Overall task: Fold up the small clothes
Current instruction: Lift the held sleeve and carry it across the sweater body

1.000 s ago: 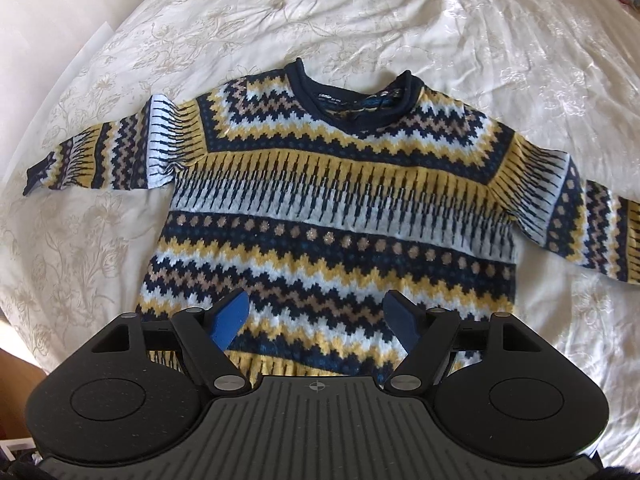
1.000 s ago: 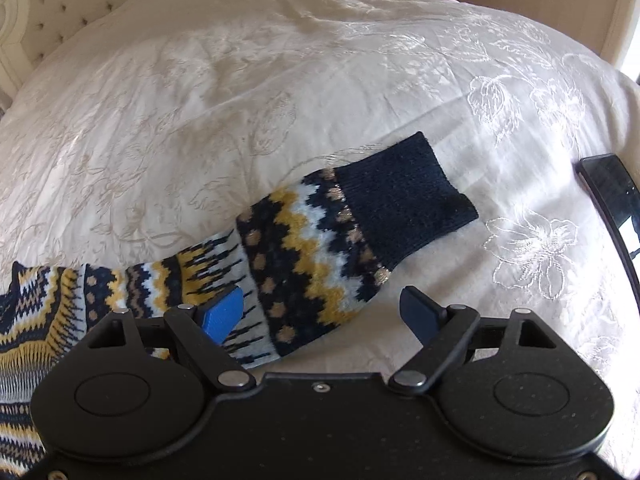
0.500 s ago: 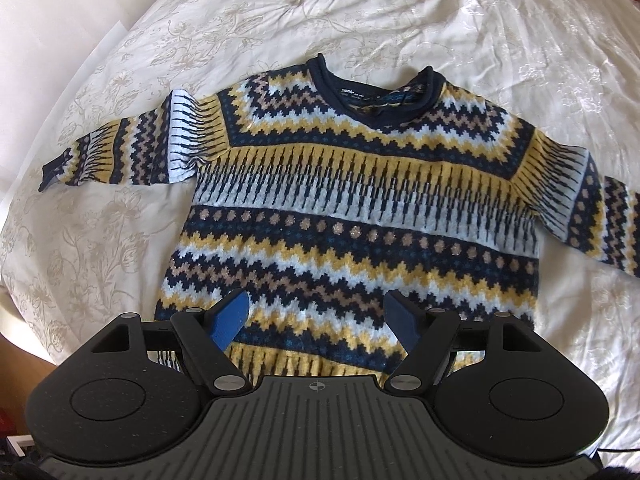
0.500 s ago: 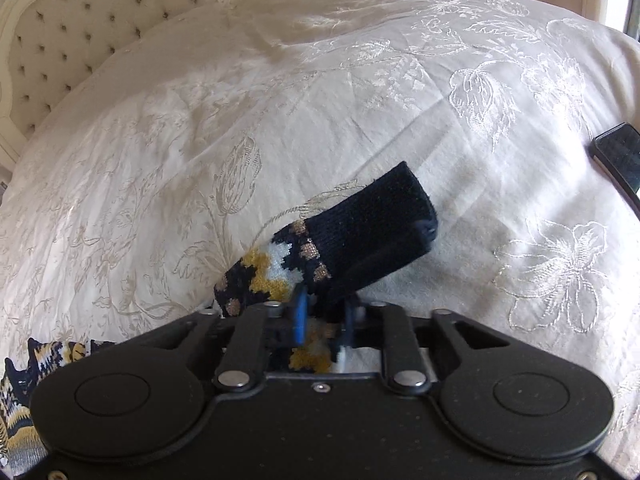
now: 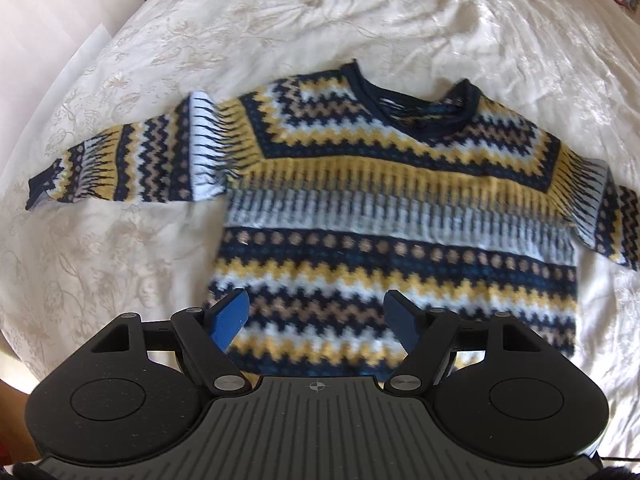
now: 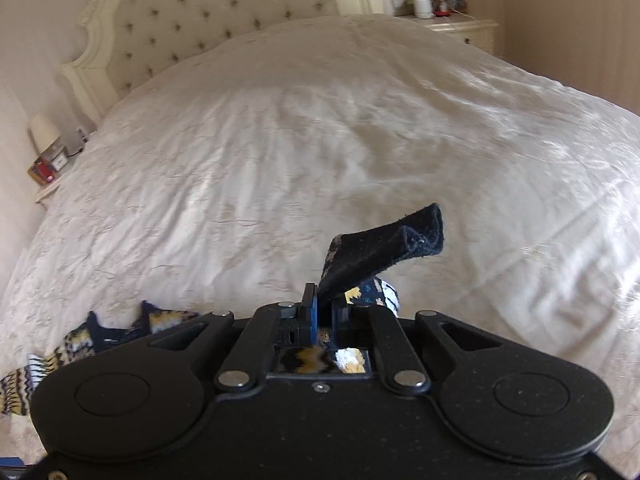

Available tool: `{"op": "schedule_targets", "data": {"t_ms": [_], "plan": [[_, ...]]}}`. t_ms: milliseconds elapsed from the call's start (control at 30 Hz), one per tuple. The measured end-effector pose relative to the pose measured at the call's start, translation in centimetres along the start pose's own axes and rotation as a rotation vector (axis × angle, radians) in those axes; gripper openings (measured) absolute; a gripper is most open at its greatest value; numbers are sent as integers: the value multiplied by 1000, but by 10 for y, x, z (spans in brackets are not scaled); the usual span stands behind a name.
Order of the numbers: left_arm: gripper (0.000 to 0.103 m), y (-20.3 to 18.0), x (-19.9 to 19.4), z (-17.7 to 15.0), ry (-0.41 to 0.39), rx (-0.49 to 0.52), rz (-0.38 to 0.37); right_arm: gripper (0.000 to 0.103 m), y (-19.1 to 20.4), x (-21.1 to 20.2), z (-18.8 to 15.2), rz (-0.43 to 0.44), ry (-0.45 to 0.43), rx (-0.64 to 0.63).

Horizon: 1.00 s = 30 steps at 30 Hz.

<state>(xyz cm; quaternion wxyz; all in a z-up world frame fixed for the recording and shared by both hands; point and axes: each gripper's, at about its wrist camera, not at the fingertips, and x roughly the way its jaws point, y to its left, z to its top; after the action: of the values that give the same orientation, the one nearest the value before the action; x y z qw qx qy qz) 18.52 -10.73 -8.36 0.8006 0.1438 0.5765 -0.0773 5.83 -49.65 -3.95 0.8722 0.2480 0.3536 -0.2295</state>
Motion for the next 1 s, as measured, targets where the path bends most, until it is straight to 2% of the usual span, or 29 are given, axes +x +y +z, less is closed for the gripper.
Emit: {"op": "schedule_targets", "data": {"t_ms": [267,467,633,767,833,1000], "plan": [[73,75,16,16,-6,-39,17,13,174,31,-21,175,54,-177],[73,116,32,19,12,-55,35,13,267,76,-66,265,146,-249],[73,143,40,17,26,-73,51,13,325,108,-116,269,234,-337],[73,159,45,13,37,-88,57,14,355,121,-149,241,293,-396],[73,164,47,12,42,-88,58,21,364,124,-159,219,313,-424],[73,168,49,10,48,-83,51,31,379,120,-168,142,336,-464]]}}
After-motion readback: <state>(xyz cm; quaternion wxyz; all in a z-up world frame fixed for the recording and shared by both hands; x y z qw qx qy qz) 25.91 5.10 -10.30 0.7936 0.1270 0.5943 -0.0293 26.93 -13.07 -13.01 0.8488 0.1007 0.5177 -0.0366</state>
